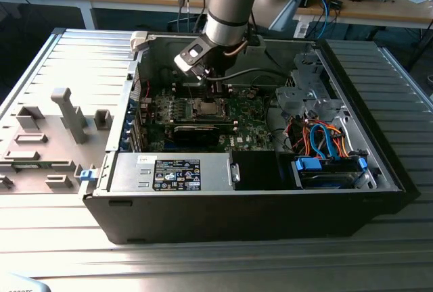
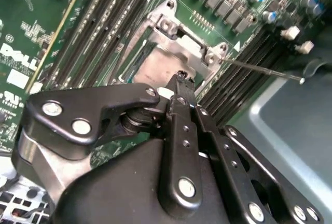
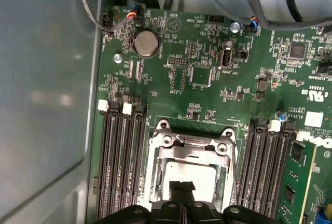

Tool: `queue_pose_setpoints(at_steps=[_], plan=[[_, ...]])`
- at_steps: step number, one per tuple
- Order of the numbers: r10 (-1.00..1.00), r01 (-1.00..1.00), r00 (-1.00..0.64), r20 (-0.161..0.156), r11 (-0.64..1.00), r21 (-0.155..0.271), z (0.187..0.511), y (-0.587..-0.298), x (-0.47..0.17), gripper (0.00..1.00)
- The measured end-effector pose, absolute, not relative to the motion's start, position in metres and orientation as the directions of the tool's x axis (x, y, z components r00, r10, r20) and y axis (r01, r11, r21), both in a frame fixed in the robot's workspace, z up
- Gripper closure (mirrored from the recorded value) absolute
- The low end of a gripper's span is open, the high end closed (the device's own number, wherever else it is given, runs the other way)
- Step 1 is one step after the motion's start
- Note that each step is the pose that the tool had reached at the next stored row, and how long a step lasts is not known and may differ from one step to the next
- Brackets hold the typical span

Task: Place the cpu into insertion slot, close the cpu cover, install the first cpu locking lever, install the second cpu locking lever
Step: 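Close the cpu cover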

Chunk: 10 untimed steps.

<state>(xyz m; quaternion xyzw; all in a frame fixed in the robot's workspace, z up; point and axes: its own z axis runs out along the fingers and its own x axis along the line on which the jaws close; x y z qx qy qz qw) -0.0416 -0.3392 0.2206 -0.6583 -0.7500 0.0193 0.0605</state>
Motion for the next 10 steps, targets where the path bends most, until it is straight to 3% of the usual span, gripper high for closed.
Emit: queue_pose_setpoints(at_steps=[10], plan=[[0.99, 0.985, -0.126, 0.065, 0.132, -0.107, 0.214, -0.345, -0.066, 0.89]])
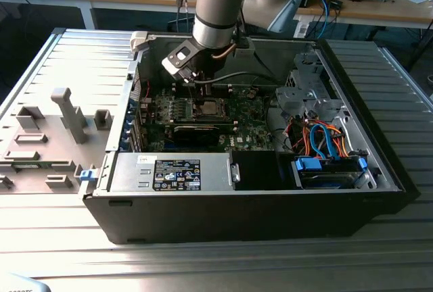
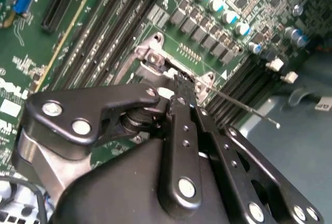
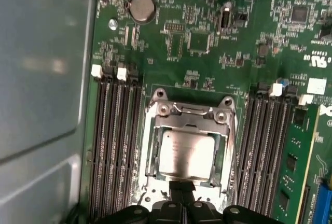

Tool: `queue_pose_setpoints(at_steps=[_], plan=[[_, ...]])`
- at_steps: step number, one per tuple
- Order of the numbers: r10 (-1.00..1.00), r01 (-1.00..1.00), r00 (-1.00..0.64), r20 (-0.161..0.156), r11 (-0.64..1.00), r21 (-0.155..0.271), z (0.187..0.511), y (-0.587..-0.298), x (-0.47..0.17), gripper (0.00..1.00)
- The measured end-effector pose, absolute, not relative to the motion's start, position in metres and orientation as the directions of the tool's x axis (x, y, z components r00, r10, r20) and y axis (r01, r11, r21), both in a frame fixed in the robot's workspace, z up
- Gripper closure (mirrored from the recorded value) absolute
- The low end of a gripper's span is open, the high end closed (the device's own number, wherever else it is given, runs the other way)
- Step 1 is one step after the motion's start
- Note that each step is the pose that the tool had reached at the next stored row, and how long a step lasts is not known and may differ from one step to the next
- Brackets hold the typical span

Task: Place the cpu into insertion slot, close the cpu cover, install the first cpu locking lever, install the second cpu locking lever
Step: 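Close the cpu cover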

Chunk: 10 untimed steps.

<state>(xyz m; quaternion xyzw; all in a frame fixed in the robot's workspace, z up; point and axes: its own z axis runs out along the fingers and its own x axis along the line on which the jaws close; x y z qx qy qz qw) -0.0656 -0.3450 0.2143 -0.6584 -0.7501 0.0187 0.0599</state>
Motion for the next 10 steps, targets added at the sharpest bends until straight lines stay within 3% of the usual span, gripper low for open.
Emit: queue_pose_setpoints(at_steps=[10], plan=[[0.99, 0.985, -0.127, 0.066, 0.133, -0.108, 0.2074, -0.3469, -0.0579, 0.89]])
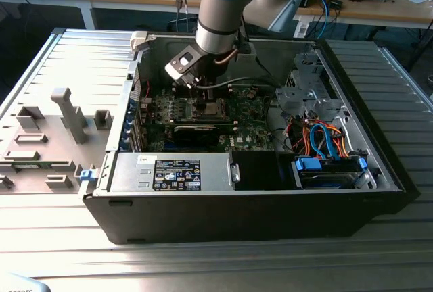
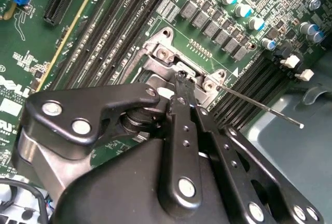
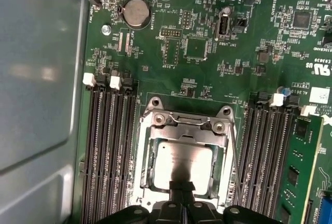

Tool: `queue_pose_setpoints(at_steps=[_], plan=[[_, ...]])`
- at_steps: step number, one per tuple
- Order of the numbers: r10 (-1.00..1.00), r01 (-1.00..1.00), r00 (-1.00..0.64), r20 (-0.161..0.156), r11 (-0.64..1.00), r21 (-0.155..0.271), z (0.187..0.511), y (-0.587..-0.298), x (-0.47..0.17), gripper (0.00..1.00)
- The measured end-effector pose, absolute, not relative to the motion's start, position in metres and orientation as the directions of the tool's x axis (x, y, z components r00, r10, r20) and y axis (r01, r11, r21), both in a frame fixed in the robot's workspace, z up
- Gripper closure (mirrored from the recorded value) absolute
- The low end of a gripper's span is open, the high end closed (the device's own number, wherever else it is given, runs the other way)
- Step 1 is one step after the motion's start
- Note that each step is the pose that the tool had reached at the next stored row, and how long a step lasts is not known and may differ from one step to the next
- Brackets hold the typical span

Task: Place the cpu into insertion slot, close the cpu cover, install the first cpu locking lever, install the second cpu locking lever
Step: 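Close the cpu cover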

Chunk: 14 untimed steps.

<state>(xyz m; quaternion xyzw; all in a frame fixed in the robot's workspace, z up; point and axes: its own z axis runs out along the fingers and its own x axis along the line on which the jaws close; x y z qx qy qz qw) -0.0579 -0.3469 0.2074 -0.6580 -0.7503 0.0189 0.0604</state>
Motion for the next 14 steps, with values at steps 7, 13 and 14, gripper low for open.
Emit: queue_pose_setpoints(at_steps=[7, 13, 14], plan=[[0.99, 0.985, -0.126, 0.066, 0.132, -0.108, 0.2043, -0.347, -0.059, 0.89], [0.99, 0.985, -0.126, 0.066, 0.132, -0.108, 0.2044, -0.3475, -0.052, 0.89], [0.99, 0.985, -0.126, 0.066, 0.132, -0.108, 0.2046, -0.3474, -0.0499, 0.89]])
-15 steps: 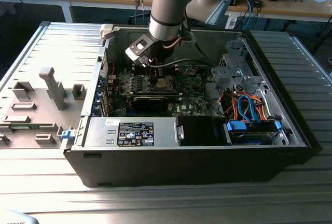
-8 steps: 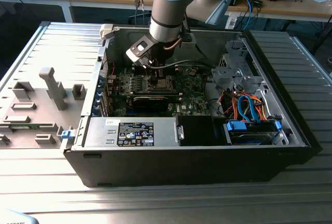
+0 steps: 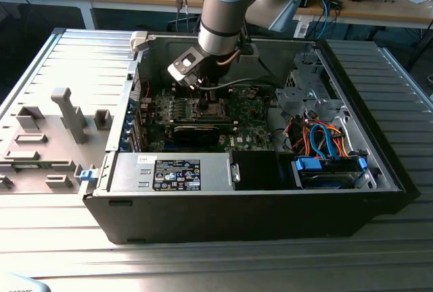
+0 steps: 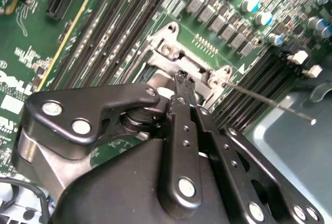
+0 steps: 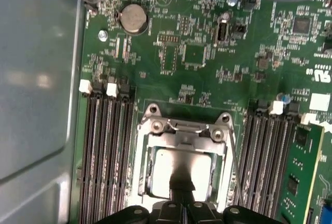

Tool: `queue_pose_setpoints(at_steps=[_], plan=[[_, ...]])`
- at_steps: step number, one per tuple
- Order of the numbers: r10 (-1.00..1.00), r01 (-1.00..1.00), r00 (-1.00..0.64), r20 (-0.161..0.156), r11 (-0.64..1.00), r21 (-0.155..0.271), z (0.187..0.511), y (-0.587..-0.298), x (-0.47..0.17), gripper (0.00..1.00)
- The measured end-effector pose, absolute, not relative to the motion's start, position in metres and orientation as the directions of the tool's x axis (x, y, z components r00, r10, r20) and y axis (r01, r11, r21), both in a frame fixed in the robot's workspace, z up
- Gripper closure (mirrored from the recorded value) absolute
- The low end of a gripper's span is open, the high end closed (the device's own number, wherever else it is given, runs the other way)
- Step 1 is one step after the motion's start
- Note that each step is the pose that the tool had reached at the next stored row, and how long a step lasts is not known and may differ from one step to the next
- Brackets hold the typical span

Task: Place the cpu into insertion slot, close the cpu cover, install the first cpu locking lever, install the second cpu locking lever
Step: 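Close the cpu cover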

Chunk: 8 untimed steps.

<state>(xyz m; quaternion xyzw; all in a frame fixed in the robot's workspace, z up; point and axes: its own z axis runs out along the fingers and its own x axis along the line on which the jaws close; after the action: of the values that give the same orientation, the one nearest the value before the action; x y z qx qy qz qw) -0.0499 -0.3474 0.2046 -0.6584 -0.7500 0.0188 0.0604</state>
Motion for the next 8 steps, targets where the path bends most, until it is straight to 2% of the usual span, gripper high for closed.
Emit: queue_pose_setpoints(at_steps=[8], plan=[[0.99, 0.985, -0.126, 0.066, 0.132, -0.109, 0.217, -0.347, -0.041, 0.89]])
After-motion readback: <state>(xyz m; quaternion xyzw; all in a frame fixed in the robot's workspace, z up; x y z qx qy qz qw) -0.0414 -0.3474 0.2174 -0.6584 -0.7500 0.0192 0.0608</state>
